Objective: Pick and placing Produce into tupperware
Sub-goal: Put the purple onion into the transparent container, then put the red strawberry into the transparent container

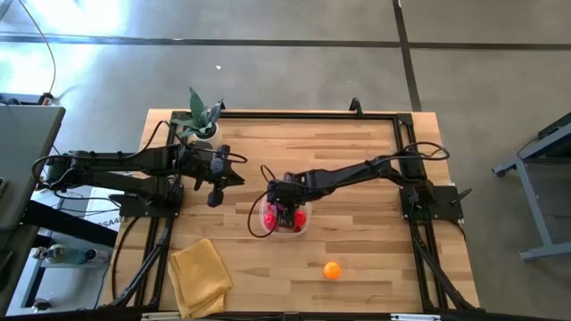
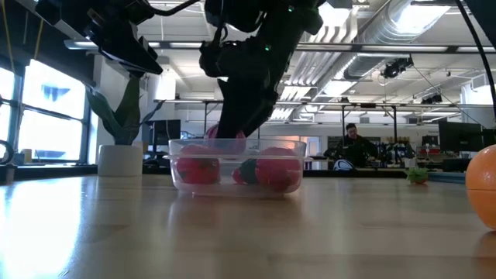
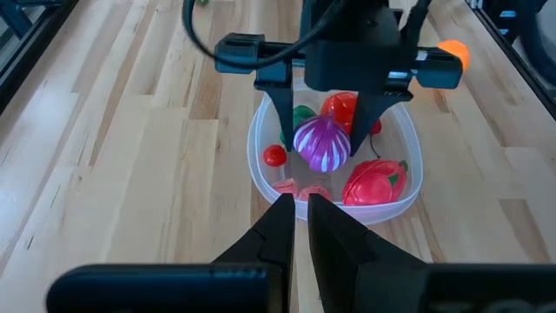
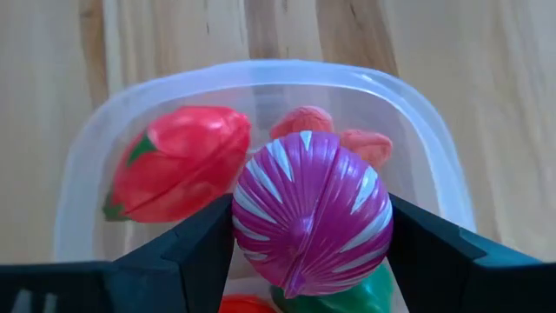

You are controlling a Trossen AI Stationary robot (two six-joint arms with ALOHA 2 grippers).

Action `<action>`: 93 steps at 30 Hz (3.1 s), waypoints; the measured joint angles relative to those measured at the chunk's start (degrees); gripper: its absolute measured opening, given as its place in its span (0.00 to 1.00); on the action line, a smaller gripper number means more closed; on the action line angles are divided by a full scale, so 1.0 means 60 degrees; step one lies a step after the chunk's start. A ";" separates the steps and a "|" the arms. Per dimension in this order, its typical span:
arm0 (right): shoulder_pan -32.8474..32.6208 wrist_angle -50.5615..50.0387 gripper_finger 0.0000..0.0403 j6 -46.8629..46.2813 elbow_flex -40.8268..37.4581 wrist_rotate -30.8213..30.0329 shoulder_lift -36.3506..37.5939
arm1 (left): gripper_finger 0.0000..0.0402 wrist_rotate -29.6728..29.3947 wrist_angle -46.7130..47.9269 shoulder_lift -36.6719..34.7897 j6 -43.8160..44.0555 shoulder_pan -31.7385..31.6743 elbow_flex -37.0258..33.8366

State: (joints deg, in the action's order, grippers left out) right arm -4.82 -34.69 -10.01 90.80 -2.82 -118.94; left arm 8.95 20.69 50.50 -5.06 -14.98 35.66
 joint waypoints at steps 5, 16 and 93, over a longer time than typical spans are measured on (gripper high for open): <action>-0.0100 0.0065 0.61 0.0085 -0.0127 -0.0063 -0.0008 | 0.06 0.0000 0.0000 0.0003 0.0000 0.0000 -0.0003; -0.0207 0.0276 0.62 0.0363 -0.0127 -0.0449 -0.0071 | 0.06 -0.0001 0.0000 -0.0001 -0.0004 -0.0004 -0.0003; 0.1617 -0.9183 0.91 -0.8307 -0.0196 -0.3566 0.4237 | 0.06 -0.0001 0.0000 0.0000 -0.0004 -0.0004 -0.0003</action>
State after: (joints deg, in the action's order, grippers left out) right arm 4.88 -89.78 -59.85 89.62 -24.22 -93.52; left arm 8.95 20.69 50.50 -5.08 -15.00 35.64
